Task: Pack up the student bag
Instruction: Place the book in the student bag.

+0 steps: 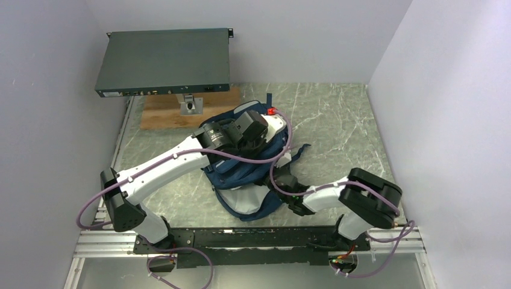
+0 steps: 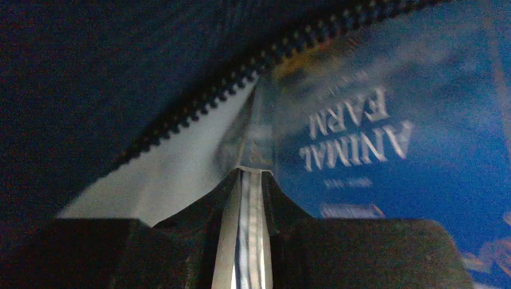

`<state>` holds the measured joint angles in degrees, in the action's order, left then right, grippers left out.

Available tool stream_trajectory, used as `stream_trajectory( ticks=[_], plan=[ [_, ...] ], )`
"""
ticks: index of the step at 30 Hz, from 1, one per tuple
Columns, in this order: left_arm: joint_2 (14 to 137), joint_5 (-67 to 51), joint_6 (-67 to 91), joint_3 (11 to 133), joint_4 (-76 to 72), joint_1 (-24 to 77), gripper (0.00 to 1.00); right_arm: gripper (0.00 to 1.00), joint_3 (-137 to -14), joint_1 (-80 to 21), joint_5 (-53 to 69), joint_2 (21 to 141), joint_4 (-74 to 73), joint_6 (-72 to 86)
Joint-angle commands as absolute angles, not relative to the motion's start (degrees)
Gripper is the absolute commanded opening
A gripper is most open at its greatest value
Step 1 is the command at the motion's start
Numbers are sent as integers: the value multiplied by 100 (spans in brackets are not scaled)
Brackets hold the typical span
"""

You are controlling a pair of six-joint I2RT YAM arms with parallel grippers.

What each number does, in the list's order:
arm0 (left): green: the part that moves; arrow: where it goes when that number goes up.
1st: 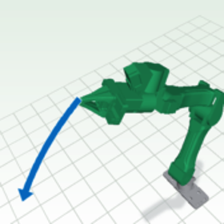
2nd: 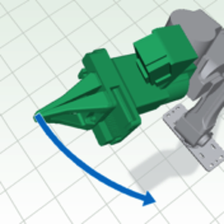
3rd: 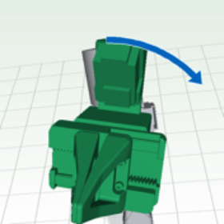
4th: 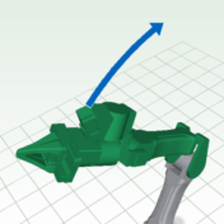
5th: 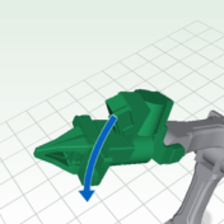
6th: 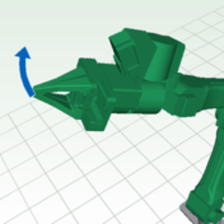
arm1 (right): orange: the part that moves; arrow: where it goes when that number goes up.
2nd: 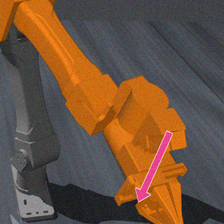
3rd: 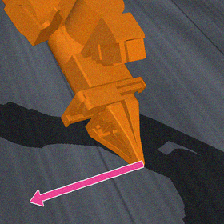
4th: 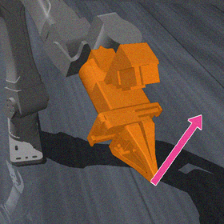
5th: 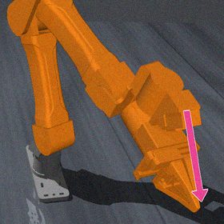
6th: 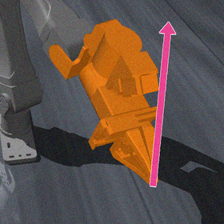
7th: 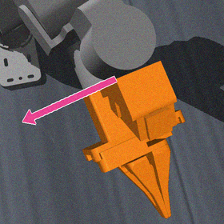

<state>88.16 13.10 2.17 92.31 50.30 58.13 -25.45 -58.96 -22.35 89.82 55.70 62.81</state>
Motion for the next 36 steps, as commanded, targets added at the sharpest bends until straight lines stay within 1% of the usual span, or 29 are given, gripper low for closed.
stream_trajectory(
  ticks=[1, 2, 3, 4, 5, 6, 8, 9, 11, 13, 16, 18, 21, 23, 24, 26, 28, 29, 32, 34, 36],
  plan=[
    [8273, 1007, 189, 9155, 4193, 5942, 0, 23, -1968, -5846, -1604, 7959, 5049, 6236],
    [8263, 1018, 200, 9090, 4162, 5936, 0, 24, -2078, -5864, -1411, 7412, 4132, 6097],
    [8258, 1006, 212, 9046, 4136, 5933, 0, 26, -2254, -5961, -1369, 7066, 3121, 6014],
    [8260, 985, 223, 9029, 4117, 5933, 0, 33, -2346, -6104, -1441, 6715, 2445, 5963],
    [8266, 959, 234, 9031, 4118, 5933, 0, 37, -2314, -6202, -1374, 6414, 2092, 5907],
    [8277, 939, 239, 9046, 4134, 5933, 0, 39, -2209, -6255, -1296, 6149, 1871, 5979],
    [8294, 912, 250, 9089, 4160, 5933, 0, 47, -1873, -6305, -1226, 5679, 1703, 6174],
    [8301, 902, 254, 9114, 4184, 5933, 0, 48, -1719, -6302, -1245, 5481, 1629, 6310],
    [8297, 875, 259, 9138, 4196, 5933, 0, 47, -1475, -6302, -1357, 5222, 1643, 6367],
    [8282, 877, 277, 9132, 4209, 5933, 0, 44, -1418, -6302, -1458, 5207, 1638, 6365],
    [8271, 867, 283, 9115, 4252, 5935, 0, 45, -1584, -6302, -1635, 5558, 1738, 6184],
    [8275, 855, 290, 9090, 4254, 5933, 0, 43, -1619, -6297, -1727, 5955, 2180, 6103],
    [8332, 835, 313, 9136, 4306, 5933, 0, 30, -1886, -6233, -2083, 6594, 2615, 5845],
    [8349, 789, 337, 9143, 4333, 5935, 0, 16, -2120, -6128, -2380, 7069, 2967, 5623],
    [8342, 772, 357, 9121, 4321, 5933, 0, 12, -2224, -6033, -2445, 7357, 3268, 5429],
    [8324, 721, 397, 9069, 4288, 5933, 0, 9, -2511, -5841, -2545, 7888, 3891, 5007],
    [8315, 702, 436, 9029, 4283, 5940, 0, 8, -2857, -5724, -2562, 8447, 4548, 4500],
    [8308, 701, 439, 8996, 4262, 5938, 0, 8, -3055, -5666, -2460, 8605, 4653, 4321],
    [8291, 773, 398, 8826, 4130, 5933, 0, 10, -3498, -5625, -2227, 8745, 4298, 4226],
    [8342, 816, 400, 8832, 4192, 5933, 0, 18, -3459, -5625, -2013, 8652, 3876, 4535],
    [8358, 868, 420, 8801, 4191, 5926, 0, 24, -3240, -5634, -1739, 8322, 3180, 4944]
  ],
)
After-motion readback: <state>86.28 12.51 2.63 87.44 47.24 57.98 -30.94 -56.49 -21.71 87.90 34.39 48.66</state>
